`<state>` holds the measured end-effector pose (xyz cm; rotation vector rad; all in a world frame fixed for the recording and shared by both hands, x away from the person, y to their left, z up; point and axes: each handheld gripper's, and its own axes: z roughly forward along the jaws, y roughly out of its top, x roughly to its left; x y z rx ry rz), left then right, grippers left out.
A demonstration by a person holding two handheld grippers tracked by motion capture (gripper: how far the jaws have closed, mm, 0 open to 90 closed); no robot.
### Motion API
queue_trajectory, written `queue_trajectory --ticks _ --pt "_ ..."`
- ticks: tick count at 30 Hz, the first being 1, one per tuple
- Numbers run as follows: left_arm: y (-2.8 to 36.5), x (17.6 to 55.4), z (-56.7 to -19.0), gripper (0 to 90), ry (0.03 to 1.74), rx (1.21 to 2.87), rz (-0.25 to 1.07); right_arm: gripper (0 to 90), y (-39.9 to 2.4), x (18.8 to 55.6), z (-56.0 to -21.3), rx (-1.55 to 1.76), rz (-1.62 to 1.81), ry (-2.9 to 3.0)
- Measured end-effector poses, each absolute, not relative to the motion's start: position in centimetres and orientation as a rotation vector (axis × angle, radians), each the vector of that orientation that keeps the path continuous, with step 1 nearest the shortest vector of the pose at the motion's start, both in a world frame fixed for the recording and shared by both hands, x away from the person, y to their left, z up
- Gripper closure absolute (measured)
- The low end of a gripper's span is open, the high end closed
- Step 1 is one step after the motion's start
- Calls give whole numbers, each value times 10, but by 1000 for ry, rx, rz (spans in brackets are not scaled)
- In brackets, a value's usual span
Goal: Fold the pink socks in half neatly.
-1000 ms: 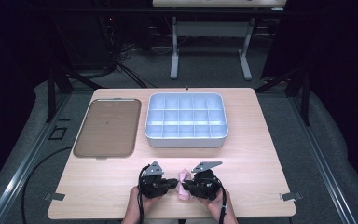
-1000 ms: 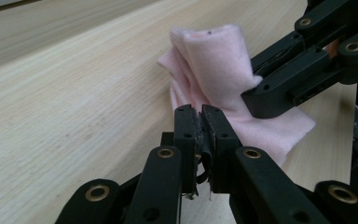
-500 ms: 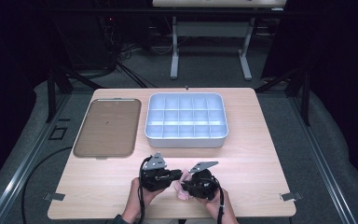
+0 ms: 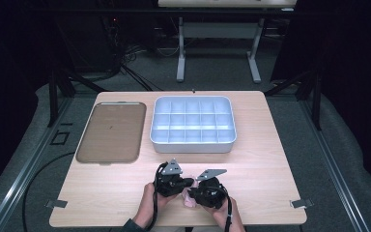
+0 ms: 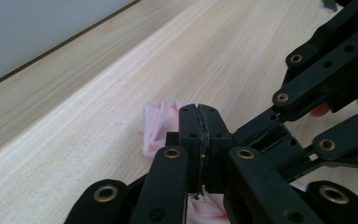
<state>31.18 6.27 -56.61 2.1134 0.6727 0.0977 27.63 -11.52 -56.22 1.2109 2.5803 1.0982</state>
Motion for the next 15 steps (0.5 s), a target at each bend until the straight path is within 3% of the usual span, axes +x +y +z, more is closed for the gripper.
queue_trajectory --ticks 15 --pt "66 309 -570 895 699 2086 101 593 -147 271 -545 1338 1201 2614"
